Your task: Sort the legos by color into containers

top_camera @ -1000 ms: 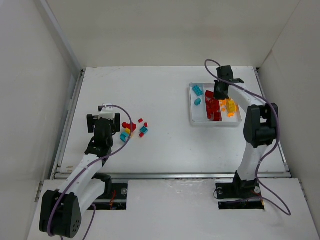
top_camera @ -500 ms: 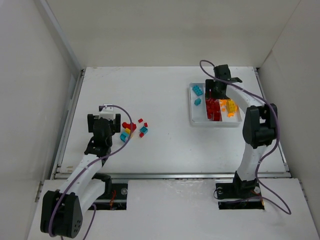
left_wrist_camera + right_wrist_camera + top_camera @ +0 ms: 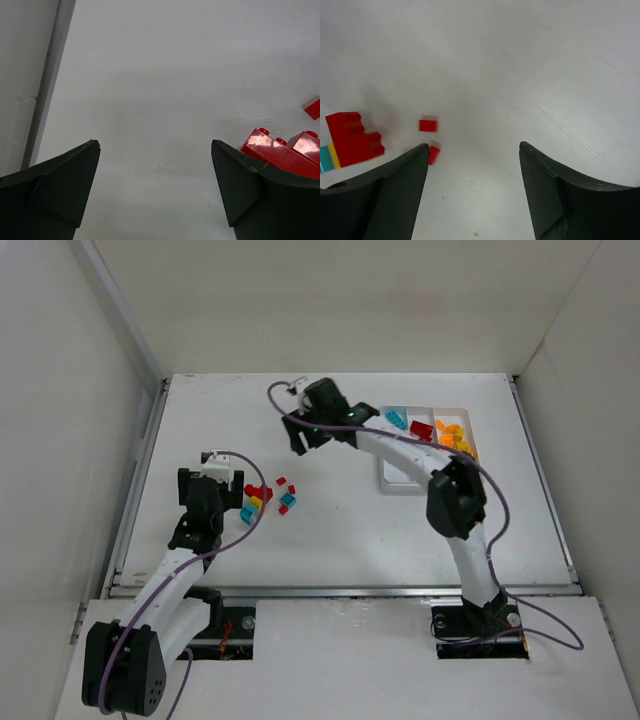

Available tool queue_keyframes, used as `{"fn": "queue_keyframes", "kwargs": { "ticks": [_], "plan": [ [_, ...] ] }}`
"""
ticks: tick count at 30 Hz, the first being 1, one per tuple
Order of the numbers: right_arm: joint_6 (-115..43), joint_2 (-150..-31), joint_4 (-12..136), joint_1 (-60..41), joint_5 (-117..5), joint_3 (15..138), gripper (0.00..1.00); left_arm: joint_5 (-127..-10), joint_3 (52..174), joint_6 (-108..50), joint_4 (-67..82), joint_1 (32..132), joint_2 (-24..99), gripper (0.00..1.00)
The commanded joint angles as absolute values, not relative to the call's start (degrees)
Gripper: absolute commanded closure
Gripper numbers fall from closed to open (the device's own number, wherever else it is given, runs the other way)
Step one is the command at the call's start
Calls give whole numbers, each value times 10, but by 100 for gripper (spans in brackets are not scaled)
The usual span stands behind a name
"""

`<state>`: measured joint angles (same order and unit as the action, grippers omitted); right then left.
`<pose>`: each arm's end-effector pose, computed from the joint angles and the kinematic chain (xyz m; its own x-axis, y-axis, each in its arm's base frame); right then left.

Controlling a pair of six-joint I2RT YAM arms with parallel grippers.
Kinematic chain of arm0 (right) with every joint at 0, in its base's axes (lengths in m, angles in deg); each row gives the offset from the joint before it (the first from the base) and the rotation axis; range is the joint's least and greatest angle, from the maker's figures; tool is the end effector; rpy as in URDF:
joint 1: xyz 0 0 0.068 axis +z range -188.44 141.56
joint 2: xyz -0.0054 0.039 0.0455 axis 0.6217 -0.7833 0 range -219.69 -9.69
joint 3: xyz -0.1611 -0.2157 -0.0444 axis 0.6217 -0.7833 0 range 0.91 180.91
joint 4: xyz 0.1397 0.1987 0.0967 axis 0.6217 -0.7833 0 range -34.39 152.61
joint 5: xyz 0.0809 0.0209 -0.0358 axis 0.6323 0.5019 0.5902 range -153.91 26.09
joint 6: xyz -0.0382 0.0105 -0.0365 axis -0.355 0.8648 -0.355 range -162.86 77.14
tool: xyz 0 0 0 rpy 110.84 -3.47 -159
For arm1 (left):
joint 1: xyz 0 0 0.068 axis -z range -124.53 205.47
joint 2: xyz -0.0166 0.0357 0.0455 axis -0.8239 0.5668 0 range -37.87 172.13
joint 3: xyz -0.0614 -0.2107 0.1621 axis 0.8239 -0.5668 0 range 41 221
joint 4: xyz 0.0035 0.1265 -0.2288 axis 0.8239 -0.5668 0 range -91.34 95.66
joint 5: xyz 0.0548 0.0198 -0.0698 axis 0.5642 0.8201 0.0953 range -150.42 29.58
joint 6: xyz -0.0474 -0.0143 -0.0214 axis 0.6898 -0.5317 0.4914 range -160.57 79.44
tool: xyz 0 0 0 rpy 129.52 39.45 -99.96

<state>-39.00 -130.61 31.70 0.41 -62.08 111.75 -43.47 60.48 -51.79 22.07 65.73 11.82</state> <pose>0.3811 0.3083 0.2844 -0.5531 -0.3591 -0.7517 -0.6098 0.7893 0.0716 0.1948 -0.0248 0.2177 -0.2513 0.2347 -0.9390 -0.0606 0.9644 0.2572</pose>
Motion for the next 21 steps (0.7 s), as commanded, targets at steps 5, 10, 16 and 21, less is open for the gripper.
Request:
{"fn": "queue_keyframes", "kwargs": {
  "ticks": [5, 10, 16, 21],
  "plan": [
    [-374, -1429, 296, 62, -586, 1218, 25, -435, 616, -521, 242, 654, 99, 8],
    [-360, -1458, 334, 67, -574, 1218, 28, -429, 616, -516, 247, 654, 99, 8],
    [-360, -1476, 341, 116, -626, 1213, 29, -429, 610, -516, 253, 654, 99, 7],
    [-360, -1507, 318, 136, -691, 1236, 33, -429, 610, -516, 259, 654, 99, 7]
  ]
}}
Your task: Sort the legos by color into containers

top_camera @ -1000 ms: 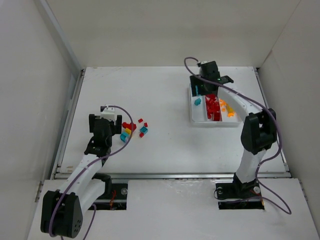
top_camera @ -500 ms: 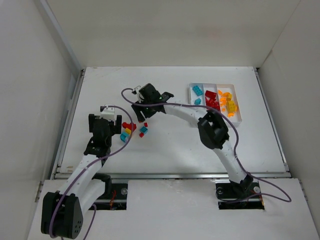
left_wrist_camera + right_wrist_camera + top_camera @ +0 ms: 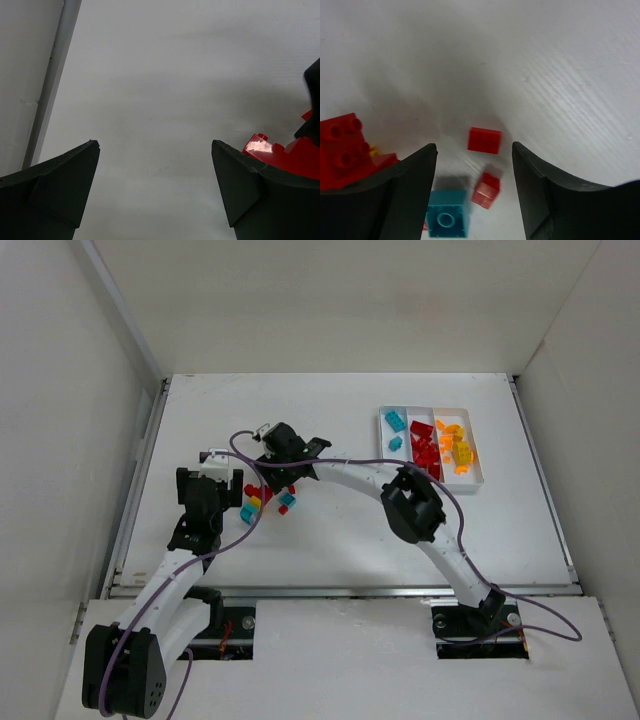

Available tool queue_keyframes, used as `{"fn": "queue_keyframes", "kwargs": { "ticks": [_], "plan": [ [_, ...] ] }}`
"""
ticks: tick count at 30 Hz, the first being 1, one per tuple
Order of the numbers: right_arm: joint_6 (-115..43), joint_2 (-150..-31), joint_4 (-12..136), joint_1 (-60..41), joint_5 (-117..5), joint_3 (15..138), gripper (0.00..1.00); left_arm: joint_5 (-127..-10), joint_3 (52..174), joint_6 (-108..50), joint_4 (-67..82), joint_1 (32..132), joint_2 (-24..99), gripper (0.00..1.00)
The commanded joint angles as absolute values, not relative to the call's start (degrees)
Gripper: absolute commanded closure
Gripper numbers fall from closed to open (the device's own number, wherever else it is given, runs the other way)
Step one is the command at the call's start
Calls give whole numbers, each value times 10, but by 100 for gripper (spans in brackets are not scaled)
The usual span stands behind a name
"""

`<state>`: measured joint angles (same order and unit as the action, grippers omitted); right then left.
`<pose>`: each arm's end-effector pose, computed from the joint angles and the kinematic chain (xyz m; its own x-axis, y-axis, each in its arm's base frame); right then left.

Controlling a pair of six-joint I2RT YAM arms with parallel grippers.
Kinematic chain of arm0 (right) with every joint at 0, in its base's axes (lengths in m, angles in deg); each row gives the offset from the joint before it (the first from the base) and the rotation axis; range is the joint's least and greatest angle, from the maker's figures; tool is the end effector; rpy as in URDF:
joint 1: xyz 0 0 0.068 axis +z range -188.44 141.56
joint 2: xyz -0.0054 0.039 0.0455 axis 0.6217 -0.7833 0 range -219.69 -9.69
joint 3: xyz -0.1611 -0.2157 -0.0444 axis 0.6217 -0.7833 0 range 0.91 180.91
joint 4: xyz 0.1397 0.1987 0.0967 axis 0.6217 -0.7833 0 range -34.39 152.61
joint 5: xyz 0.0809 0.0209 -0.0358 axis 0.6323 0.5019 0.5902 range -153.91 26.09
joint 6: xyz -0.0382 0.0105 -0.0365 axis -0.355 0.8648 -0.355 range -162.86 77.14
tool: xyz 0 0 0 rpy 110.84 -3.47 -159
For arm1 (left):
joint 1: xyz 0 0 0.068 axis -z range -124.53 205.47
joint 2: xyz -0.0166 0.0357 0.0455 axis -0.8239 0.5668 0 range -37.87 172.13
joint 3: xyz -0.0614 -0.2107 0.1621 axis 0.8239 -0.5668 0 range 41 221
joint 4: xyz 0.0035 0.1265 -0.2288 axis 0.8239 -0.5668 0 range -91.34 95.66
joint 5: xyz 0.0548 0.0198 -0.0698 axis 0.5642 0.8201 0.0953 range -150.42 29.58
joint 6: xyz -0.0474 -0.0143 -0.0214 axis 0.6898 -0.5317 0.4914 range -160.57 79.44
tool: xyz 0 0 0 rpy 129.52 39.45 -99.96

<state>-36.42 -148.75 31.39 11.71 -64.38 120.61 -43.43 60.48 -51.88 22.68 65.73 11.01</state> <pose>0.3464 0.4145 0.1773 -0.5776 -0.5170 -0.6317 -0.7040 0.7073 0.0648 0.1936 -0.0245 0.2213 -0.2286 0.2320 -0.9455 -0.0671 0.9651 0.2531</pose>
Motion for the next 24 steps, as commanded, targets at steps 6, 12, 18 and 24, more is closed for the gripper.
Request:
{"fn": "queue_keyframes", "kwargs": {
  "ticks": [6, 12, 18, 24],
  "plan": [
    [-360, -1523, 318, 141, -710, 1241, 41, -429, 610, -516, 259, 654, 99, 7],
    [-360, -1534, 312, 152, -716, 1253, 57, -435, 610, -521, 259, 654, 99, 6],
    [-360, -1518, 306, 152, -735, 1247, 94, -435, 605, -521, 259, 654, 99, 6],
    [-351, -1395, 369, 118, -746, 1169, 100, -435, 605, -521, 259, 654, 93, 6]
  ]
}}
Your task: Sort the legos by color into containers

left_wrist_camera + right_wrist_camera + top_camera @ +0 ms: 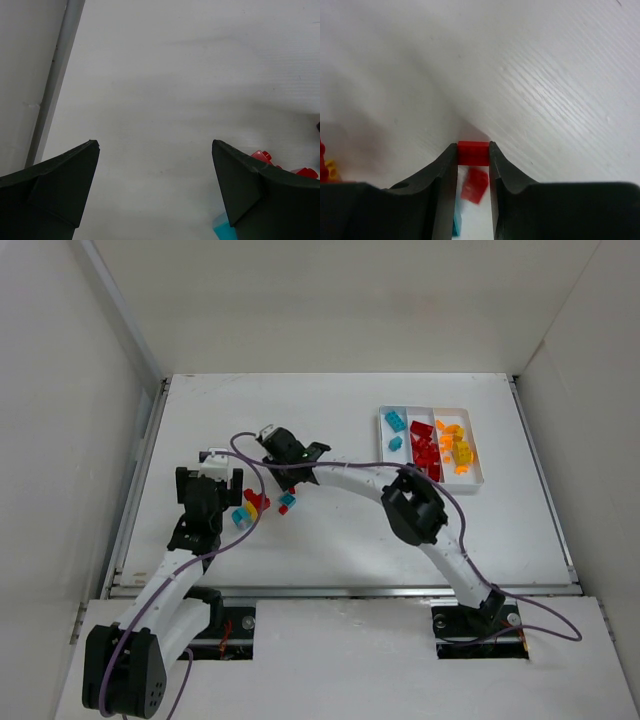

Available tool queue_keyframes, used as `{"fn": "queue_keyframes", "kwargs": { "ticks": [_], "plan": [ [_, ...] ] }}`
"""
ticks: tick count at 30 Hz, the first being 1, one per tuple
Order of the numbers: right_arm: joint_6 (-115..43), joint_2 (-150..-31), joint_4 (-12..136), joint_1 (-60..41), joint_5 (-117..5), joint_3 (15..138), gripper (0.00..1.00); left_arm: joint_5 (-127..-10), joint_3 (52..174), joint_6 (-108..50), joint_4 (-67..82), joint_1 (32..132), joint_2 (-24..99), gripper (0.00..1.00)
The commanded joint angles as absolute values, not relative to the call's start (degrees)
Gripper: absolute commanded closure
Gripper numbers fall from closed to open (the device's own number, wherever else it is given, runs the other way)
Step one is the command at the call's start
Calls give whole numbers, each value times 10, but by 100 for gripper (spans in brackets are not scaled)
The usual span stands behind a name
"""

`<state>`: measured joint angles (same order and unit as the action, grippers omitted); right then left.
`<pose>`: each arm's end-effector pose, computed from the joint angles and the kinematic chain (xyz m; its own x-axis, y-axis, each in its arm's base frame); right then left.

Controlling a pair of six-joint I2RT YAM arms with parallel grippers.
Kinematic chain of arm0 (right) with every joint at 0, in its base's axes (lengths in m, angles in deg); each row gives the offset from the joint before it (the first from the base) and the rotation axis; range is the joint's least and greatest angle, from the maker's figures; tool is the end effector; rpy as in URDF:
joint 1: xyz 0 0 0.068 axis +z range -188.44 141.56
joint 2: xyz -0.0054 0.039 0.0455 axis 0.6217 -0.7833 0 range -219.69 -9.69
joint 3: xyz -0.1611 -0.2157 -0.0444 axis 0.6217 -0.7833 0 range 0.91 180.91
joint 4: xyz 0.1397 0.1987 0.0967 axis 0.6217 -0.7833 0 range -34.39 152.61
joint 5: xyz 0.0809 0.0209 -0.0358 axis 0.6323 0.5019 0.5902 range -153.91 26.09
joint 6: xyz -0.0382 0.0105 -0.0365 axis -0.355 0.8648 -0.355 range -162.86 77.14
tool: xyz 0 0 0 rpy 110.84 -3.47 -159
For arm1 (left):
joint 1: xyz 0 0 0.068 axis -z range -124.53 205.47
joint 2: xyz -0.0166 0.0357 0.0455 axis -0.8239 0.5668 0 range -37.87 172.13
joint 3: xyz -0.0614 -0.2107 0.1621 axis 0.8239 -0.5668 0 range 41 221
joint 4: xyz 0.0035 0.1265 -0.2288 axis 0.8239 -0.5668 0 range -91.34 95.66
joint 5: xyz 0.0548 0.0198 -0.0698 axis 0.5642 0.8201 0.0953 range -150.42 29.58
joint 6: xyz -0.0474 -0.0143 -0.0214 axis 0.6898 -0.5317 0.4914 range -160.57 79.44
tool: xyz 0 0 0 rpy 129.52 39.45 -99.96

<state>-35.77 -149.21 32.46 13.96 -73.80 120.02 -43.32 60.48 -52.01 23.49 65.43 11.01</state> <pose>0.3348 0.4247 0.1715 -0.5557 -0.5223 -0.6468 -0.6503 0.7578 -0.0533 0.1940 -0.0235 0.2228 -0.2171 0.2306 -0.9485 -0.0770 0.9646 0.2522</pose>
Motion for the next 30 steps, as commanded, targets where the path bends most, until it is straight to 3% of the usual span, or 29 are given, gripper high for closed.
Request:
{"fn": "queue_keyframes", "kwargs": {
  "ticks": [1, 7, 13, 24, 26, 27, 30],
  "plan": [
    [-332, -1371, 383, 105, -738, 1152, 100, -441, 605, -521, 259, 654, 93, 6],
    [-261, -1208, 434, -56, -714, 995, 100, -447, 605, -521, 259, 654, 93, 6],
    [-255, -1174, 376, -206, -758, 918, 100, -452, 605, -521, 259, 654, 88, 6],
    [-255, -1198, 383, -279, -763, 875, 100, -457, 605, -521, 248, 654, 88, 6],
    [-255, -1205, 376, -279, -763, 882, 88, -457, 605, -521, 248, 654, 88, 6],
    [-255, -1210, 370, -279, -763, 888, 74, -457, 605, -521, 248, 654, 88, 6],
    [-262, -1210, 363, -279, -763, 888, 51, -457, 605, -521, 248, 654, 88, 6]
  ]
}}
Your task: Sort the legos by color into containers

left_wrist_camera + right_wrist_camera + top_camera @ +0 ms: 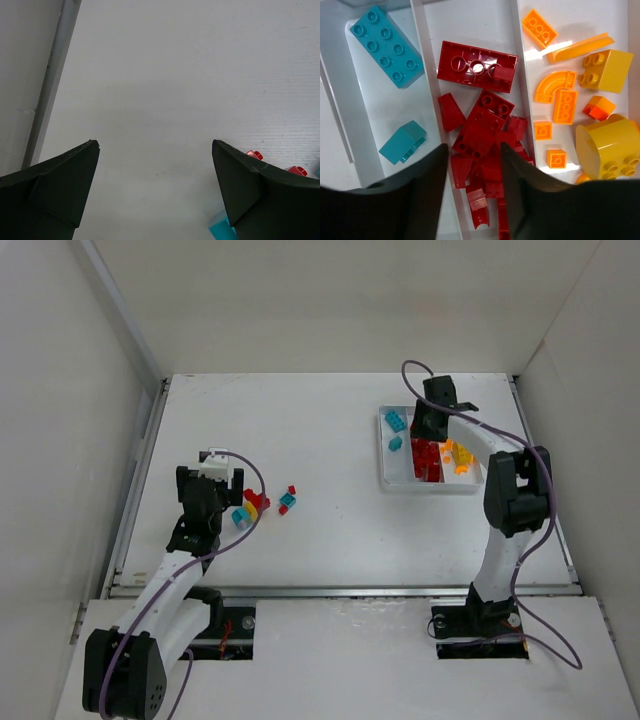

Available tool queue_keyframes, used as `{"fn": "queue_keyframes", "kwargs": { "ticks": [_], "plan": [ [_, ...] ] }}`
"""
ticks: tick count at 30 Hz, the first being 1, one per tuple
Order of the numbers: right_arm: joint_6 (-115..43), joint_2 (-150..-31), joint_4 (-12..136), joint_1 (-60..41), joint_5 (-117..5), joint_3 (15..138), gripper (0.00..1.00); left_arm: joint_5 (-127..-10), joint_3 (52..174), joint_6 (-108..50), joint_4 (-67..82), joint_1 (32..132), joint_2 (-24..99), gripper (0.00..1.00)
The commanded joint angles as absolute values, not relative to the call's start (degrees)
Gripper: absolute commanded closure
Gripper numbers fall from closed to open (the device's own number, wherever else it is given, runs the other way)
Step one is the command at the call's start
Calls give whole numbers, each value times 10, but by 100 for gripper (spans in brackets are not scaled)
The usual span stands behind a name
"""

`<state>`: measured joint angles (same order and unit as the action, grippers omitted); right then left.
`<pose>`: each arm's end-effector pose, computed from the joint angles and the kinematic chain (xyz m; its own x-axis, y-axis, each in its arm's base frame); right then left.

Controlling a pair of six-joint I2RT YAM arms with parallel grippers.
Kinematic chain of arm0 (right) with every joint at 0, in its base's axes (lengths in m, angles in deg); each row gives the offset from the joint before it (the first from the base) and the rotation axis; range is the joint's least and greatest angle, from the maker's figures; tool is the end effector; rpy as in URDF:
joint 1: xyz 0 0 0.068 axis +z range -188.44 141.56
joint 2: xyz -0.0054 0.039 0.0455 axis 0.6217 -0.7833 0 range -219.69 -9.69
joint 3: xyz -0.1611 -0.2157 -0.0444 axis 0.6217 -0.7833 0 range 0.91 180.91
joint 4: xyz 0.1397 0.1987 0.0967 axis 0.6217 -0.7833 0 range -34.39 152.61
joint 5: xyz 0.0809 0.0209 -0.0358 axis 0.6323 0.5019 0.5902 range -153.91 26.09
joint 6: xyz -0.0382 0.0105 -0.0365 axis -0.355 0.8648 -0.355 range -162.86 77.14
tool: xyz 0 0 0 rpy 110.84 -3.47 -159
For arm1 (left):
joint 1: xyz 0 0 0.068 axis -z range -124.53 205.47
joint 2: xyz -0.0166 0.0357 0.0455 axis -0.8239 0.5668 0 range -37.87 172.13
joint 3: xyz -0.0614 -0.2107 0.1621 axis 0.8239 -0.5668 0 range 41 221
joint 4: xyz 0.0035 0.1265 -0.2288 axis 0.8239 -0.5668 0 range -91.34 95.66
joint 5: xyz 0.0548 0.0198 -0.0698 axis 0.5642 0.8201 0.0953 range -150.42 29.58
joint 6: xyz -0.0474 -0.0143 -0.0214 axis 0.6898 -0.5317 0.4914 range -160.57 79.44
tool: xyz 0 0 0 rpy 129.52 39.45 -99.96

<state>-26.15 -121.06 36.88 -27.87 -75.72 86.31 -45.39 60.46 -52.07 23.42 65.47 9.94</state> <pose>0.4243 0.0717 0.2207 -0.7546 0.1455 -0.6398 0.1693 0.9853 0.0243 0.1921 -0.0246 0.2257 -0.1940 0.2298 -0.9537 -0.0457 0.9690 0.2427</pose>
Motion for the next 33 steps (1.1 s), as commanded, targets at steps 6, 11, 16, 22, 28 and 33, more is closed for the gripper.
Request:
{"fn": "queue_keyframes", "kwargs": {
  "ticks": [6, 11, 16, 22, 28, 33],
  "plan": [
    [-302, -1193, 352, -262, -763, 899, 34, -457, 605, -521, 248, 654, 93, 6],
    [-374, -1180, 343, -170, -763, 928, 31, -457, 610, -521, 248, 654, 93, 6],
    [-414, -1240, 329, -49, -677, 1002, 30, -463, 610, -521, 248, 654, 93, 6],
    [-414, -1349, 324, 29, -629, 1101, 39, -463, 610, -521, 243, 654, 93, 6],
    [-419, -1383, 319, 61, -595, 1109, 45, -463, 610, -521, 243, 654, 93, 6],
    [-432, -1383, 324, 88, -609, 1057, 45, -463, 610, -521, 243, 654, 93, 6]
  ]
}}
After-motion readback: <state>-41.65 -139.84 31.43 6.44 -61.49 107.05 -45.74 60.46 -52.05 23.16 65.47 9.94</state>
